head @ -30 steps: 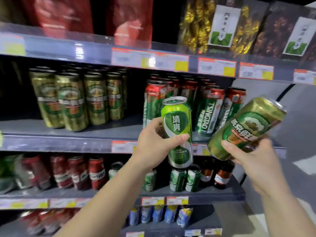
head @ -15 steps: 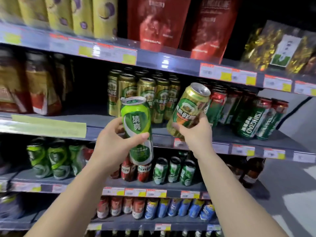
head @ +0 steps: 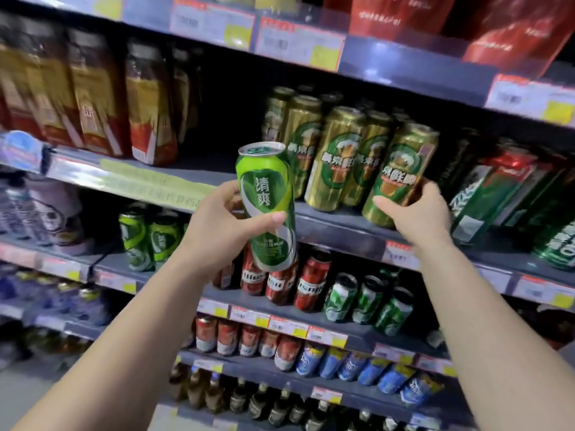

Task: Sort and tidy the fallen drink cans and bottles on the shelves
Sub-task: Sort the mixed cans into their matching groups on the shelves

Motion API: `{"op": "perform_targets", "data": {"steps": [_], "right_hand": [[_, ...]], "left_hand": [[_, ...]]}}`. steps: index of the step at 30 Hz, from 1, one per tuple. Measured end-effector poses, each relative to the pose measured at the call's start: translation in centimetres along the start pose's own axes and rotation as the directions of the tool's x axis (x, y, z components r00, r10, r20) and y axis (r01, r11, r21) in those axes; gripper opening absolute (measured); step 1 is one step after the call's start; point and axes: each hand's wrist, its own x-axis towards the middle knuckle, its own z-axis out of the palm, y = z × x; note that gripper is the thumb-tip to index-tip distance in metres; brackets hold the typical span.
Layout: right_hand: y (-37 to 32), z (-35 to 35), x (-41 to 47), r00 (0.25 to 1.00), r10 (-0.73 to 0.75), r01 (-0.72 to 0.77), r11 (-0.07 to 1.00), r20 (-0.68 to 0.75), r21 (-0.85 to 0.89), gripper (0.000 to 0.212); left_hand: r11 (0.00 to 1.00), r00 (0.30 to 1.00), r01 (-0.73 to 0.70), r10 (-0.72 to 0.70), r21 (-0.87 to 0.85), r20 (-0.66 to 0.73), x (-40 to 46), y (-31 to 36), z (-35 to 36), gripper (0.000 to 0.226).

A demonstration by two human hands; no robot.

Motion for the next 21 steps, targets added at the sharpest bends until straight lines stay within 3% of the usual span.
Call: {"op": "perform_targets", "data": {"steps": [2, 4, 5, 6, 8, 9, 15, 21], "right_hand": [[0.1, 0.0, -2.8, 0.983, -0.064, 0.083, 0.991, -0.171, 0.109, 0.08], [-0.2, 0.8, -7.1, 0.957, -0.154, 0.23, 0.92, -0.246, 0.318, 0.059], [-0.1, 1.7, -9.3, 0.969, -0.208, 0.244, 0.883, -0.131, 0.402, 0.051], [0.0, 3.1, -11.3, 0.963, -0.257, 0.197, 0.871, 0.077, 0.451, 0.052], [0.1, 6.3, -14.8, 0.836, -0.275, 0.052, 0.902, 0.475, 0.43, 0.073], [0.3, 8.0, -15.9, 0.784, -0.265, 0.041, 0.924, 0.561, 0.38, 0.081], [-0.9, 14.8, -18.4, 0.8, -0.154, 0.039, 0.978, 0.58, 0.206, 0.059], [-6.2, 23.3, -20.2, 0.785, -0.158, 0.047, 0.979, 0.598, 0.197, 0.074]], "left_hand": [[1.0, 0.999, 0.008, -0.009, 0.024, 0.045, -0.7, -1.2, -0.7, 0.045], [0.998, 0.993, 0.025, -0.031, 0.05, 0.113, -1.4, -2.8, -1.5, 0.037], [0.996, 0.989, 0.03, -0.042, 0.081, 0.145, -1.9, -3.8, -1.8, 0.038], [0.991, 0.984, 0.025, -0.048, 0.129, 0.173, -2.2, -5.0, -2.0, 0.042], [0.976, 0.971, 0.008, -0.059, 0.217, 0.231, -2.7, -7.6, -2.2, 0.055], [0.971, 0.96, 0.007, -0.073, 0.238, 0.27, -3.0, -8.8, -2.3, 0.058], [0.958, 0.913, 0.056, -0.163, 0.28, 0.373, -3.6, -14.7, -5.8, 0.07], [0.963, 0.951, 0.168, -0.214, 0.21, 0.221, -2.3, -19.5, -13.1, 0.07]]}}
